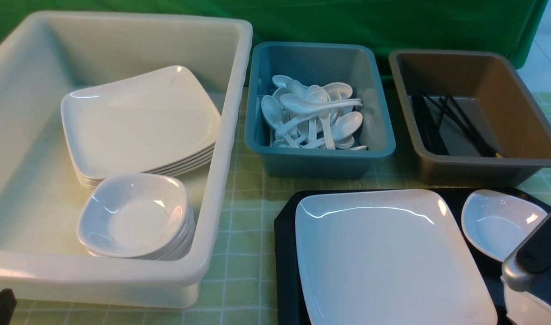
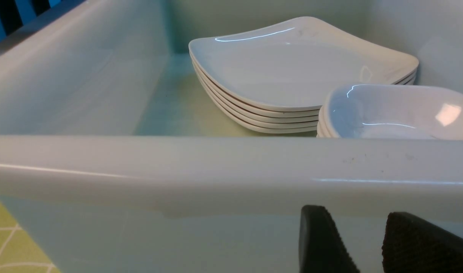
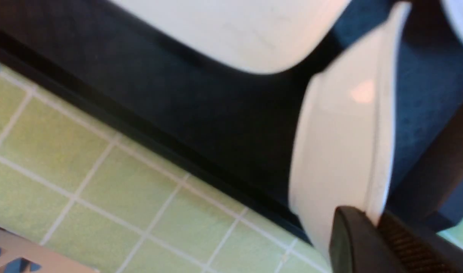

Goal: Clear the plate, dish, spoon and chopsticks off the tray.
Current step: Use the right arm to put the small plate into the large storage box on the left

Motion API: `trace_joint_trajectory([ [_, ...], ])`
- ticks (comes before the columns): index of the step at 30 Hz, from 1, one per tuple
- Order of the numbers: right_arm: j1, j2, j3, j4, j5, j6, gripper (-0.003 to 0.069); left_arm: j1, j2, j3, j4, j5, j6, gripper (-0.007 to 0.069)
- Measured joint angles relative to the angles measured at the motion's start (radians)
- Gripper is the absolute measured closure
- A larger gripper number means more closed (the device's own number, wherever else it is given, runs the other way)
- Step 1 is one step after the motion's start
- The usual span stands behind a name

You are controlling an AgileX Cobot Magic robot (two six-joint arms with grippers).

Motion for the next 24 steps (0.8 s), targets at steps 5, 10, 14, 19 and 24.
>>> trace_joint_trajectory([
  [5, 0.000, -0.005, -0.064, 0.001, 0.057, 0.000, 0.0631, 0.000, 0.000, 0.000, 0.000, 0.000, 0.001, 0.0392],
  [10, 0.000, -0.005, -0.142, 0.002, 0.103, 0.000, 0.0631, 0.000, 0.000, 0.000, 0.000, 0.000, 0.001, 0.0392],
  [14, 0.000, -0.005, -0.224, 0.028, 0.125, -0.011, 0.0631, 0.000, 0.000, 0.000, 0.000, 0.000, 0.001, 0.0392],
  [19, 0.000, 0.004, -0.423, 0.204, 0.084, -0.113, 0.0634, 0.000, 0.000, 0.000, 0.000, 0.000, 0.000, 0.0392],
  [24, 0.037, 0.102, -0.597, 0.502, -0.059, -0.337, 0.0634, 0.000, 0.000, 0.000, 0.000, 0.000, 0.000, 0.0392],
])
